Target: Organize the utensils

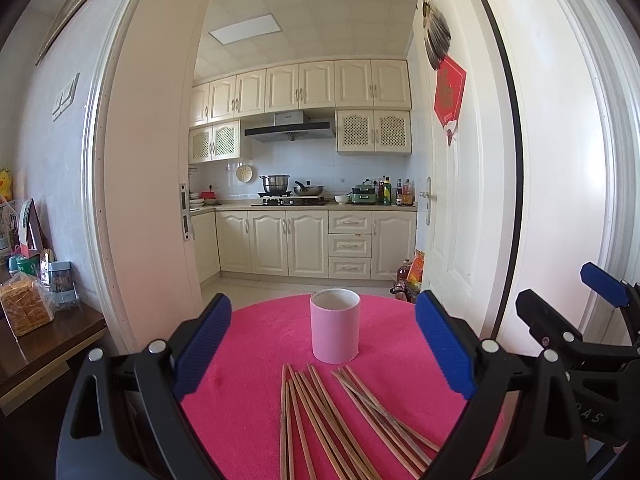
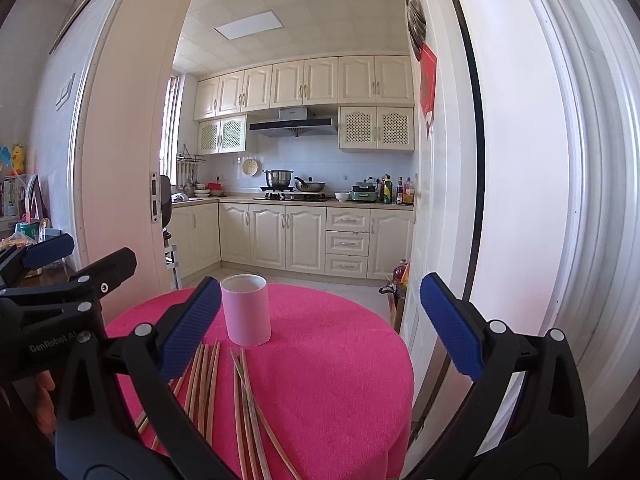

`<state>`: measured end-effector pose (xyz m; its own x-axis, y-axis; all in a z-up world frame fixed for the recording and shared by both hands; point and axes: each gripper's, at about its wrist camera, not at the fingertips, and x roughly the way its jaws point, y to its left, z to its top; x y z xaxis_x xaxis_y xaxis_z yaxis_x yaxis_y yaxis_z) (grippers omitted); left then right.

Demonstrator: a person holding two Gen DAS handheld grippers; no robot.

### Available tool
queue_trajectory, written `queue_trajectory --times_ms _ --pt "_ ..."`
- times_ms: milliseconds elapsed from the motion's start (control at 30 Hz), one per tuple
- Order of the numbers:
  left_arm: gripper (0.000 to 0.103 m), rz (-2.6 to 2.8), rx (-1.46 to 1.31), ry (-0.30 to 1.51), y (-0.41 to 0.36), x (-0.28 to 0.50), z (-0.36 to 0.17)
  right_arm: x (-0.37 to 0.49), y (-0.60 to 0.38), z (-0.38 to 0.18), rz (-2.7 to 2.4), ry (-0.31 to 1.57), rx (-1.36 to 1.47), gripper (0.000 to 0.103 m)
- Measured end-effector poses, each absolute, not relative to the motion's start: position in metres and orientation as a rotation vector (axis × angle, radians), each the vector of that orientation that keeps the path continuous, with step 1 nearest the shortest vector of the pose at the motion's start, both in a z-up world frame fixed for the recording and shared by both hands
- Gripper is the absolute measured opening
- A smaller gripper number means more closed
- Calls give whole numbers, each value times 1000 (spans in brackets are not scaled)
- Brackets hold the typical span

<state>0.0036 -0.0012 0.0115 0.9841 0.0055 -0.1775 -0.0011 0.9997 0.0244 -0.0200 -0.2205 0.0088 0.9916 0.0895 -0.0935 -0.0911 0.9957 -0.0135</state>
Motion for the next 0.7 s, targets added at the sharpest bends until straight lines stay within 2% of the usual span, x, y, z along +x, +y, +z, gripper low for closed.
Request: queue_trajectory --times_ms 700 --pt "92 26 24 183 13 28 18 2 -208 12 116 125 -25 97"
